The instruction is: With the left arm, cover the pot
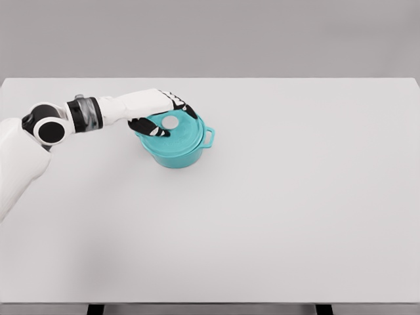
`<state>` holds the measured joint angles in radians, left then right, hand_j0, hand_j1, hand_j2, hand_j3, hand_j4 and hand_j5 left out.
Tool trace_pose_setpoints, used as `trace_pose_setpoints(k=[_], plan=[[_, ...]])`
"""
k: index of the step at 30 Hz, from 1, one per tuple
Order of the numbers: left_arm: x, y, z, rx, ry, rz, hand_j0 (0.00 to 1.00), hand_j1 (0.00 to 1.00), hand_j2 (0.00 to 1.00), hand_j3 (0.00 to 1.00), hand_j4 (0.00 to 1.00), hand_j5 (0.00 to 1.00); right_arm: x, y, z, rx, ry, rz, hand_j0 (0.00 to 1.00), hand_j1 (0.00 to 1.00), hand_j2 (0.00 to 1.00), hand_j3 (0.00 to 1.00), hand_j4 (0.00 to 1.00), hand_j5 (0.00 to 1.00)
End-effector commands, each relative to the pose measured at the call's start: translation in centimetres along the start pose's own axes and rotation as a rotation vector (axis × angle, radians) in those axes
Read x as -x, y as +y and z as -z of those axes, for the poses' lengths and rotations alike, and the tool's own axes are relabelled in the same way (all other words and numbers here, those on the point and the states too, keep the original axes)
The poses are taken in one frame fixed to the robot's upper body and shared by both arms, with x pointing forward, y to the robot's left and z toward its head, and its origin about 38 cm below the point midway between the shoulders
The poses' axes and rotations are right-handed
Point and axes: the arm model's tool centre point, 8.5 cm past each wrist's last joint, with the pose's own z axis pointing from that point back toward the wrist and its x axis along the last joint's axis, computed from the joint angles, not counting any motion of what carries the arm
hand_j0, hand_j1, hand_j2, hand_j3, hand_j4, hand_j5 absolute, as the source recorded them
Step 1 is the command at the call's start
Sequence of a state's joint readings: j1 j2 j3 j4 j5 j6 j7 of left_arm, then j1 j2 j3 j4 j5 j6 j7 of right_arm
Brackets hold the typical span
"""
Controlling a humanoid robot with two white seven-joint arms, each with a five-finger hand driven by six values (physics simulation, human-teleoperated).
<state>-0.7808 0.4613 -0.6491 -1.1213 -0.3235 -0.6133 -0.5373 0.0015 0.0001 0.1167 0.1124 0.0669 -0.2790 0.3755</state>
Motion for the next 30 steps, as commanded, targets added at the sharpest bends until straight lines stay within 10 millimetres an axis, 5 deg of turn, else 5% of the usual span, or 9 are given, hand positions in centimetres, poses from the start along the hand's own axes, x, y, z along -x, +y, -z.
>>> trace_pose_setpoints(k=[1,30], plan=[[-0.02,0.13,-0.04,-0.008,-0.002,-0.007,0.80,0.80,0.80,0.80,0.80,0.80,-0.01,0.00,0.00,0.000,0.000,-0.001,1.00,1.00,1.00,1.00,1.00,1.00],[-0.23,0.89,-0.53,-0.043,-0.025,-0.034,0.91,0.91,0.91,0.91,0.91,0.91,-0.01,0.00,0.00,0.000,0.000,-0.001,1.00,1.00,1.00,1.00,1.00,1.00]])
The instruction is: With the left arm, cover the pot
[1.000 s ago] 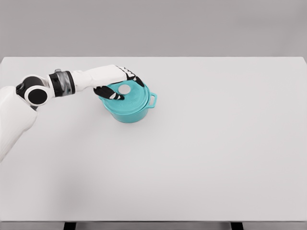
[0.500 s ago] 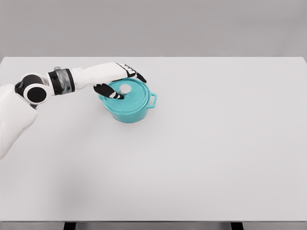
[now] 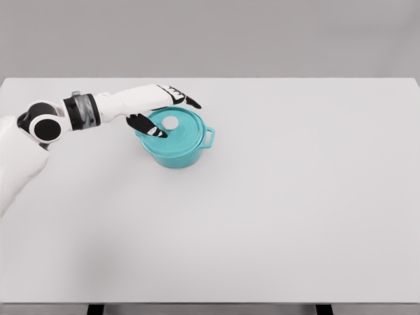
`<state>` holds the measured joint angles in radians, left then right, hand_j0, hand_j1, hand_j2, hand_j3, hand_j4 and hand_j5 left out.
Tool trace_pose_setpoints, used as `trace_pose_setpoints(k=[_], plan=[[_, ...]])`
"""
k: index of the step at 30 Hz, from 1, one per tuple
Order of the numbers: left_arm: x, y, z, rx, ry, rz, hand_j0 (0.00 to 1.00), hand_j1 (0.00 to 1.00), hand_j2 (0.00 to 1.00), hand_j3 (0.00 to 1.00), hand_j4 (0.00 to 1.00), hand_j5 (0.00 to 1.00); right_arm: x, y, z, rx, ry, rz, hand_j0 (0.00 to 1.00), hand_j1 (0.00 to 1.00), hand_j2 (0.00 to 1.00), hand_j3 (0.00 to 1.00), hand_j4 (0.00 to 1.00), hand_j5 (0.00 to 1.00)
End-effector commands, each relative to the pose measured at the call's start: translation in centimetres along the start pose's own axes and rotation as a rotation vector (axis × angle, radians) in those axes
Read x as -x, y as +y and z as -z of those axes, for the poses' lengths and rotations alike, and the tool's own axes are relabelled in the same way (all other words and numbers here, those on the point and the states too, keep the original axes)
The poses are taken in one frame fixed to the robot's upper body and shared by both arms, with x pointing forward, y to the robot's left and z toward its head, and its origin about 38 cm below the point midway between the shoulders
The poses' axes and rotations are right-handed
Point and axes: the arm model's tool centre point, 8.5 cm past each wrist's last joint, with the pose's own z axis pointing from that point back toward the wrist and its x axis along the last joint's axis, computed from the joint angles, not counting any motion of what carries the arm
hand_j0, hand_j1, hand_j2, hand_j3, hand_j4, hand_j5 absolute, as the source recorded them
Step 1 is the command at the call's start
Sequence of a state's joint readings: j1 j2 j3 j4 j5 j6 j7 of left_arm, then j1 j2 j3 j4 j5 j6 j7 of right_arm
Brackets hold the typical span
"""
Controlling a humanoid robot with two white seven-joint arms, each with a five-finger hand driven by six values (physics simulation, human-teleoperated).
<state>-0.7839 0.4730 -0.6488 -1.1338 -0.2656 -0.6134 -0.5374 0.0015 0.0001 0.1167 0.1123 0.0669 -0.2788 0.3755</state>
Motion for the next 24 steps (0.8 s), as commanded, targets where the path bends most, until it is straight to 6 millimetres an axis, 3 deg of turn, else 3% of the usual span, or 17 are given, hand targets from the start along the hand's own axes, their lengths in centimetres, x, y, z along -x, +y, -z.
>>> trace_pose_setpoints(k=[1,14,17,20,21,22,24], plan=[[0.0,0.2,-0.1,-0.010,-0.003,-0.010,0.91,0.91,0.91,0.91,0.91,0.91,0.0,0.0,0.0,0.000,-0.001,-0.001,1.00,1.00,1.00,1.00,1.00,1.00],[-0.6,1.5,-2.0,-0.042,-0.036,-0.020,0.91,0.91,0.91,0.91,0.91,0.91,0.0,0.0,0.0,0.000,-0.002,-0.001,1.00,1.00,1.00,1.00,1.00,1.00],[-1.2,3.5,-6.3,-0.068,-0.053,-0.019,1.00,1.00,1.00,1.00,1.00,1.00,0.0,0.0,0.0,0.000,-0.001,-0.001,1.00,1.00,1.00,1.00,1.00,1.00],[-3.1,6.0,-13.4,-0.066,-0.056,-0.009,1.00,1.00,1.00,1.00,1.00,1.00,0.0,0.0,0.0,0.000,-0.001,-0.001,1.00,1.00,1.00,1.00,1.00,1.00],[-2.9,6.0,-16.2,-0.061,-0.020,-0.039,1.00,1.00,1.00,1.00,1.00,1.00,0.0,0.0,0.0,0.000,0.001,0.000,1.00,1.00,1.00,1.00,1.00,1.00],[-3.0,5.1,-17.6,-0.034,0.001,-0.050,1.00,1.00,1.00,1.00,1.00,1.00,0.0,0.0,0.0,0.000,-0.001,-0.001,1.00,1.00,1.00,1.00,1.00,1.00],[-2.5,3.4,-18.1,-0.011,0.018,-0.086,1.00,1.00,1.00,1.00,1.00,1.00,0.0,0.0,0.0,0.000,-0.001,-0.001,1.00,1.00,1.00,1.00,1.00,1.00]])
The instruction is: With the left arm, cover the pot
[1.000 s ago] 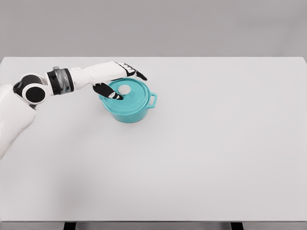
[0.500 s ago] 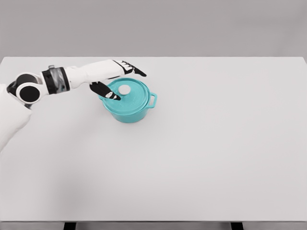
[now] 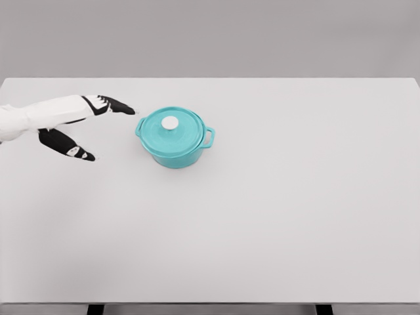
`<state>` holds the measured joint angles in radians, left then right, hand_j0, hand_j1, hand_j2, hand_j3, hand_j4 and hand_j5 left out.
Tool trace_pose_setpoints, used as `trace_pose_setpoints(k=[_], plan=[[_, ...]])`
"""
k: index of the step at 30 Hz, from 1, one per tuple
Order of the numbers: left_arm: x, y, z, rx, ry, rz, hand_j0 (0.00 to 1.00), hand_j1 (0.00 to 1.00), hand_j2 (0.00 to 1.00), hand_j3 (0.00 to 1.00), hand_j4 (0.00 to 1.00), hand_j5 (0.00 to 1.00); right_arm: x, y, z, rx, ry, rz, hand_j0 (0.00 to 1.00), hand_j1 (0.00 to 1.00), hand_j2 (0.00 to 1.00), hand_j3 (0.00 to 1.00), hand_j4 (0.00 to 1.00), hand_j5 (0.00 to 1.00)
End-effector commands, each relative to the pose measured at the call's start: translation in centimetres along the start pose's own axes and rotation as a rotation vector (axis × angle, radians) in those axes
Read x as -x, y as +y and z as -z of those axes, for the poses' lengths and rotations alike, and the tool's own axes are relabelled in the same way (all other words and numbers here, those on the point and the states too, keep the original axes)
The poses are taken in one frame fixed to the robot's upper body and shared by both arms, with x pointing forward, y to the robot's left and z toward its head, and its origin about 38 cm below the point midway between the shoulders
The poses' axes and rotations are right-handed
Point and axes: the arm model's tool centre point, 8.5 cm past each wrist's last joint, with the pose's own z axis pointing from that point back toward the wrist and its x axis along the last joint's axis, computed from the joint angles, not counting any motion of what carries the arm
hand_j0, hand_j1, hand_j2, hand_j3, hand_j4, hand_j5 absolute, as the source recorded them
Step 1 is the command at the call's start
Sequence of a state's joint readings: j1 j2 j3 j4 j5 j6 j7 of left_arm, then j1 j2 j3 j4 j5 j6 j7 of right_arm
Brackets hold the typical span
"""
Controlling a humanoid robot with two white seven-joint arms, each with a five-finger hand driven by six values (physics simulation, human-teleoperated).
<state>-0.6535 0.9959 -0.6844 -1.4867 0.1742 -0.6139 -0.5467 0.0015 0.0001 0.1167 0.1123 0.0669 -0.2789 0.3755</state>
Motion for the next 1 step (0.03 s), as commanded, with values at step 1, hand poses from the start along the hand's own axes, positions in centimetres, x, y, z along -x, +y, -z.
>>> trace_pose_setpoints(k=[1], plan=[[-0.79,1.39,-2.23,-0.005,0.015,0.007,1.00,1.00,1.00,1.00,1.00,1.00,-0.01,0.00,0.00,0.000,0.000,-0.001,1.00,1.00,1.00,1.00,1.00,1.00]])
